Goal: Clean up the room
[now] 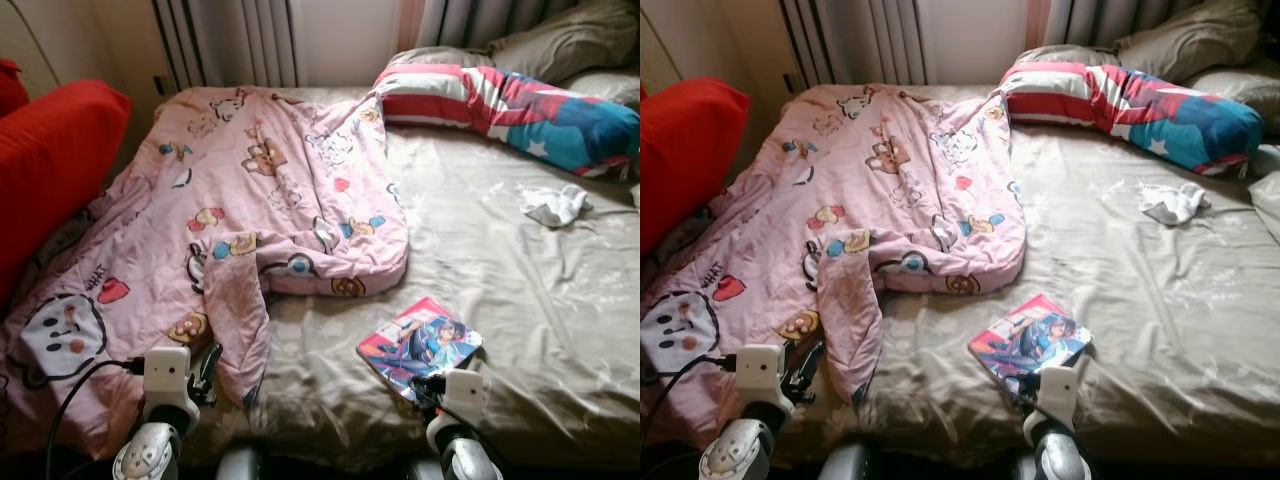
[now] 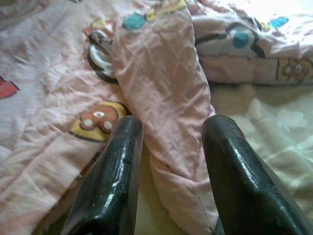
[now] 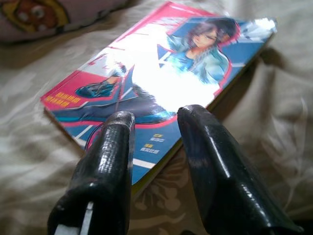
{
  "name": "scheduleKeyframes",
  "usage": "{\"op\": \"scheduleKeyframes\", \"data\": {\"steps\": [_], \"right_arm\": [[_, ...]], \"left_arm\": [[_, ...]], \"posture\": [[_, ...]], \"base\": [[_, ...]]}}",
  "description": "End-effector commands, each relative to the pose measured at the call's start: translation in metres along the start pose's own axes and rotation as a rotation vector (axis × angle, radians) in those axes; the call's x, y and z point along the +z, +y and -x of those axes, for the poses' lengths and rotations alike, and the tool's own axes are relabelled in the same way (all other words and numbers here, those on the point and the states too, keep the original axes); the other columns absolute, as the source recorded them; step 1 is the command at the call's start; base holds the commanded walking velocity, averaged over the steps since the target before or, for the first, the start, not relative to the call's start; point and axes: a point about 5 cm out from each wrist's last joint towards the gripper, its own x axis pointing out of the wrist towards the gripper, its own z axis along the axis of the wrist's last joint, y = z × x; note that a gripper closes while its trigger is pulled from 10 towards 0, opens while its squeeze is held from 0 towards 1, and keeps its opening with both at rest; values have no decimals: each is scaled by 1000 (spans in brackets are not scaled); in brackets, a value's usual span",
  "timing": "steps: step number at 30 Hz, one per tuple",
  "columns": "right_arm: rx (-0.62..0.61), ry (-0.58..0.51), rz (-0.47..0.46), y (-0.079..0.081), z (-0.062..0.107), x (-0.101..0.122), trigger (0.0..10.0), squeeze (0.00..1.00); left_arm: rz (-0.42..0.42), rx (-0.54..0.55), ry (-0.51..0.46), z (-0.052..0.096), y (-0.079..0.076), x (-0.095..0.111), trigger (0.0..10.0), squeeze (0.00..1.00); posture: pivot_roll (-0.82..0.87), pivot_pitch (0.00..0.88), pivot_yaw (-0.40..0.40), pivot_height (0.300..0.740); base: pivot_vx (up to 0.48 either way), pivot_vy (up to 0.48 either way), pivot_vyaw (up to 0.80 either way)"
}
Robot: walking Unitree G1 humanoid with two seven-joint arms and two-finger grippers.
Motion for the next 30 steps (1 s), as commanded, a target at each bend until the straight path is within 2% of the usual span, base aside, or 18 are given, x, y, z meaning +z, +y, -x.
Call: {"op": "scheduleKeyframes", "data": {"steps": [1,14,29,30], "right_arm": [[-6,26,-95,1,-1,-3,10000,0],[-59,5,-283,-7,-8,7,10000,0],[-64,35,-329,-6,-6,-1,10000,0],[-66,44,-357,-6,-5,-3,10000,0]], "left_arm": [[-19,-2,3,4,3,1,10000,0],[-52,8,32,20,14,0,10000,0],[-78,-9,50,28,15,3,10000,0],[-81,-11,53,29,15,4,10000,0]], "posture": [[36,250,40,579],[71,301,64,579],[93,328,82,579],[96,329,83,579]], "base": [[0,0,0],[0,0,0],[0,0,0],[0,0,0]]}}
